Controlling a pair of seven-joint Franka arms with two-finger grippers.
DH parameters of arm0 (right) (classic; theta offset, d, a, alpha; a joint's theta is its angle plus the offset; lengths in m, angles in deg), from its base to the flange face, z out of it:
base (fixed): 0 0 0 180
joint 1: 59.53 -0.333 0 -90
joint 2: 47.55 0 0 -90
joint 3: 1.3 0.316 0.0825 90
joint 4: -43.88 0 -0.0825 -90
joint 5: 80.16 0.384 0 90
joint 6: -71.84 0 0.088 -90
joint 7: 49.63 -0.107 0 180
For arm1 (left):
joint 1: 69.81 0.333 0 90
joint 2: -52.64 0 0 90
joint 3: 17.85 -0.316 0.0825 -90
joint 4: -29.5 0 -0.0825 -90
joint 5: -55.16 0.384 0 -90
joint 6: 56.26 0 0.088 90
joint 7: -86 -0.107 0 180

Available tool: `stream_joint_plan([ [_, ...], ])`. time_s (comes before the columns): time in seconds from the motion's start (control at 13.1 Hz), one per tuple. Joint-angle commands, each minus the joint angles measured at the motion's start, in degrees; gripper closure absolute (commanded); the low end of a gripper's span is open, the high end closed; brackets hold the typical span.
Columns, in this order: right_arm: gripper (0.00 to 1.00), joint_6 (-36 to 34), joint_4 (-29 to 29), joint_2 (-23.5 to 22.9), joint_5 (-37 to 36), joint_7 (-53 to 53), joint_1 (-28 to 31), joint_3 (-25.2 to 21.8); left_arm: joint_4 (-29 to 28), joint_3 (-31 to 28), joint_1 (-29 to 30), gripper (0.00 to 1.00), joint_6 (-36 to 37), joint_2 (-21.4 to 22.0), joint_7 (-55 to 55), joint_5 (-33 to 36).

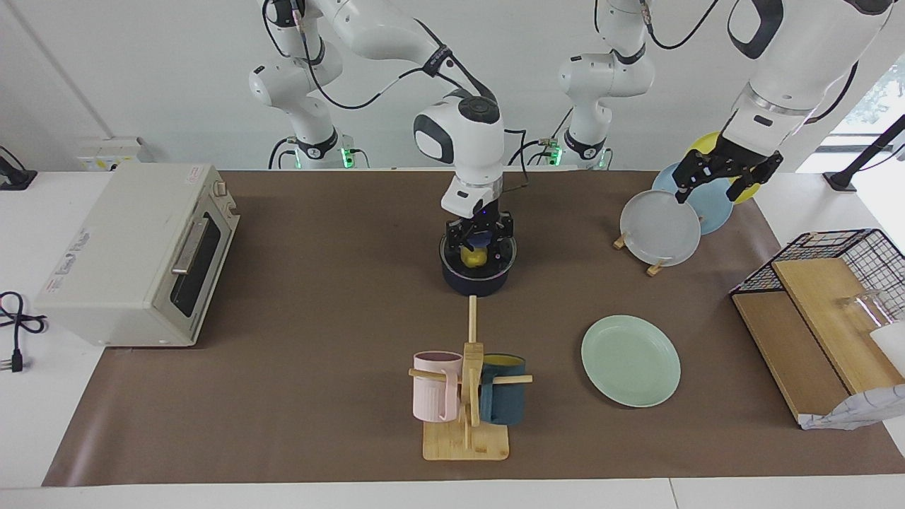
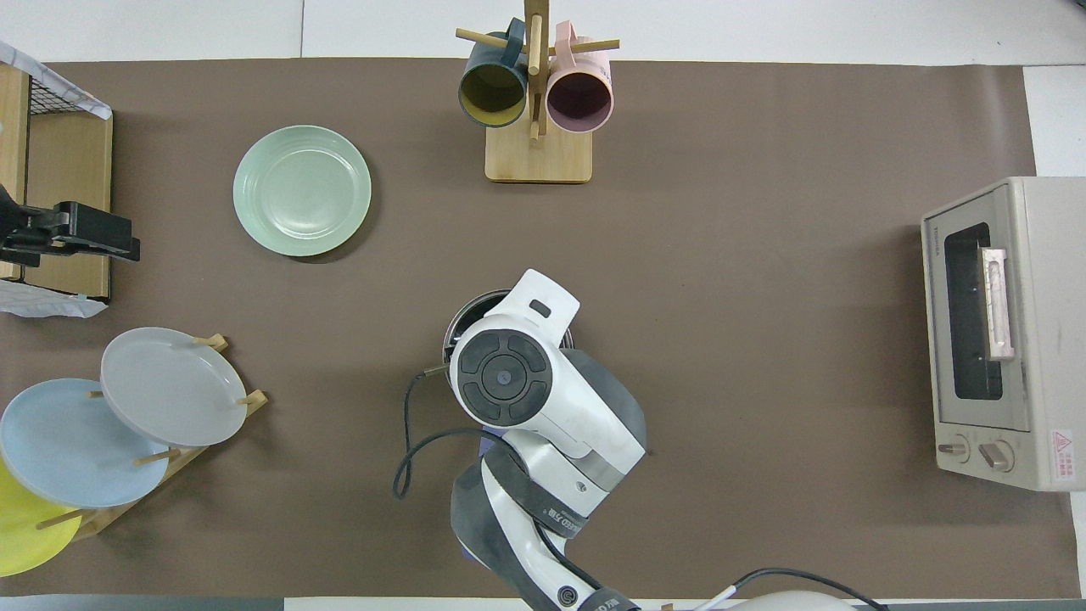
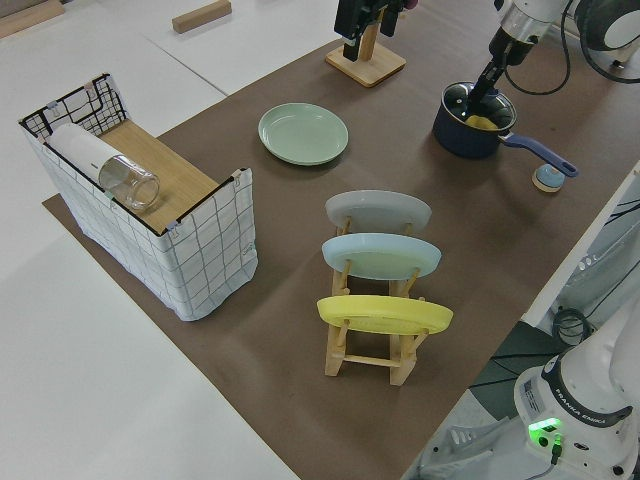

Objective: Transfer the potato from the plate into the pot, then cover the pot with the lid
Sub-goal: 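Lower the lid onto the saucepan with the right gripper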

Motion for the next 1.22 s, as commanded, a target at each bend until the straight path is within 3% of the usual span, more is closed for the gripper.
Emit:
stream_joint_plan([
  [0.0, 1.0, 1.29, -2.0, -0.86, -1.05, 1.0, 1.89, 0.29, -0.82, 3.96, 3.48, 0.0, 0.23, 0.84, 0.05, 1.15],
  [0.23, 0.98, 1.38, -2.0, -1.04, -1.05, 1.0, 1.81, 0.29, -0.82, 4.24, 3.24, 0.0, 0.23, 0.84, 0.05, 1.15],
  [0.31, 0.83, 1.56, -2.0, -1.04, -1.05, 1.0, 1.89, 0.29, -0.82, 4.24, 3.24, 0.0, 0.23, 0.84, 0.05, 1.15],
  [0.38, 0.59, 1.73, -2.0, -1.04, -1.05, 1.0, 1.89, 0.29, -0.82, 4.24, 3.32, 0.0, 0.23, 0.84, -0.03, 1.15],
  [0.46, 0.08, 2.0, -2.0, -1.04, -1.05, 1.0, 1.89, 0.29, -0.82, 4.24, 3.67, 0.0, 0.23, 0.93, -0.04, 1.15],
  [0.53, 0.0, 2.0, -1.91, -1.13, -1.05, 1.0, 1.98, 0.29, -0.82, 4.24, 3.76, 0.0, 0.23, 0.84, -0.04, 1.15],
  [0.76, 0.0, 0.77, -0.69, -1.22, -0.96, 1.0, 2.25, 0.29, -0.91, 4.24, 4.11, 0.0, 0.49, 0.93, -0.04, 1.15],
  [1.14, 0.0, -7.48, 8.09, -1.83, -0.09, 0.91, 3.3, -0.06, -0.91, 4.24, 4.03, 0.0, 0.49, 0.93, -0.04, 1.15],
])
